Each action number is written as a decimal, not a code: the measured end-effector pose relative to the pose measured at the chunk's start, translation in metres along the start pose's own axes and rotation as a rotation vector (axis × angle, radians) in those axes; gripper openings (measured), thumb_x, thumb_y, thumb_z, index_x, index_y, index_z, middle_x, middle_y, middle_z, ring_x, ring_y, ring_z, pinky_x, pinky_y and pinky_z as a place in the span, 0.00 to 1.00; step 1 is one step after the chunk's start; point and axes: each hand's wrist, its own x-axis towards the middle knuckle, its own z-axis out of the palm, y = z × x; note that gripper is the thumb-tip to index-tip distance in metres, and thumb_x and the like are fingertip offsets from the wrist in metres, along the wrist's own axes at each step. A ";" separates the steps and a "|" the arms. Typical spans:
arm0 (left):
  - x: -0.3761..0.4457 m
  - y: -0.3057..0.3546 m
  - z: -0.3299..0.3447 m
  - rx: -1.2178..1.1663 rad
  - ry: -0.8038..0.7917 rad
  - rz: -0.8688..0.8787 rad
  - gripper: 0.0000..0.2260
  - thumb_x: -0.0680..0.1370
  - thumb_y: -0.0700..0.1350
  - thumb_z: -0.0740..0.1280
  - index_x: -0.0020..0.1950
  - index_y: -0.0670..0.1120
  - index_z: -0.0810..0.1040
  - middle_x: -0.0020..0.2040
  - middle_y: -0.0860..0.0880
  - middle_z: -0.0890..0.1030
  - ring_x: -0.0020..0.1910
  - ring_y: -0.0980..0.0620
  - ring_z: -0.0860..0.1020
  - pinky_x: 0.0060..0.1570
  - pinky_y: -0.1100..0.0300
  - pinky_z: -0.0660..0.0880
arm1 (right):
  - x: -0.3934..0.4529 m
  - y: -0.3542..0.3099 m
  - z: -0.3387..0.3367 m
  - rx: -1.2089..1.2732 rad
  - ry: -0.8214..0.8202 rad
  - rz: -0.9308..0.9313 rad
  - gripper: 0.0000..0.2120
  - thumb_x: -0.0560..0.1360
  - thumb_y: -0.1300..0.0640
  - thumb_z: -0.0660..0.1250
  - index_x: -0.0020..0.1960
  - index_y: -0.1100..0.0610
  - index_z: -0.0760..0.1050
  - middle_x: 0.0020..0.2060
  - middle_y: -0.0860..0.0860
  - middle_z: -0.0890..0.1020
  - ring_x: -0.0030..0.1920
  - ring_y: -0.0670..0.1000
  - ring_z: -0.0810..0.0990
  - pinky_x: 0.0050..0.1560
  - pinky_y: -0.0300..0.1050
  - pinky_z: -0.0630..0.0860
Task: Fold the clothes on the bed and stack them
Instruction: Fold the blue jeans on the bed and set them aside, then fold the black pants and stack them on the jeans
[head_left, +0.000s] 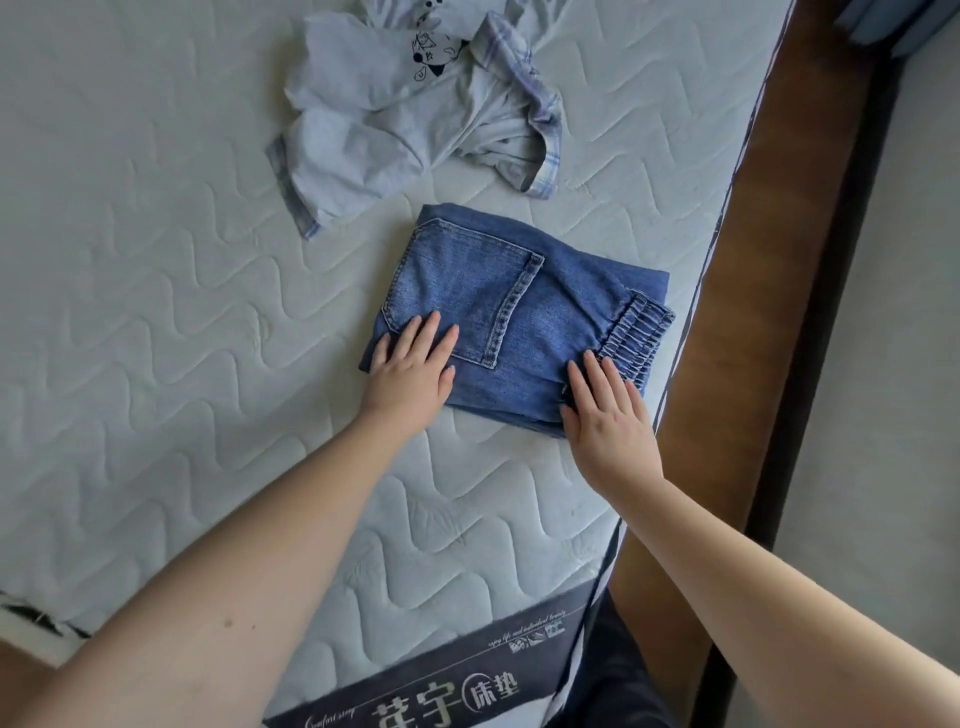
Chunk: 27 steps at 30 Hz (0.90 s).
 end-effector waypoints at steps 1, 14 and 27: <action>-0.005 0.004 -0.009 -0.016 -0.022 -0.019 0.23 0.81 0.51 0.57 0.77 0.51 0.64 0.77 0.47 0.63 0.75 0.47 0.62 0.70 0.41 0.61 | -0.004 -0.003 -0.008 0.000 -0.001 0.020 0.27 0.83 0.45 0.48 0.79 0.54 0.52 0.79 0.52 0.53 0.78 0.53 0.49 0.77 0.51 0.46; -0.238 -0.009 -0.134 -0.118 0.148 0.081 0.24 0.75 0.44 0.67 0.71 0.47 0.73 0.72 0.44 0.71 0.71 0.44 0.70 0.66 0.37 0.66 | -0.173 -0.108 -0.112 -0.021 0.126 0.007 0.28 0.82 0.43 0.50 0.78 0.54 0.58 0.77 0.53 0.61 0.77 0.55 0.55 0.76 0.54 0.52; -0.470 -0.055 -0.211 -0.056 0.284 0.133 0.25 0.77 0.54 0.60 0.74 0.51 0.69 0.74 0.45 0.69 0.73 0.44 0.67 0.70 0.39 0.63 | -0.387 -0.209 -0.169 -0.082 0.267 -0.046 0.27 0.82 0.41 0.49 0.75 0.54 0.64 0.73 0.54 0.68 0.74 0.57 0.65 0.73 0.55 0.59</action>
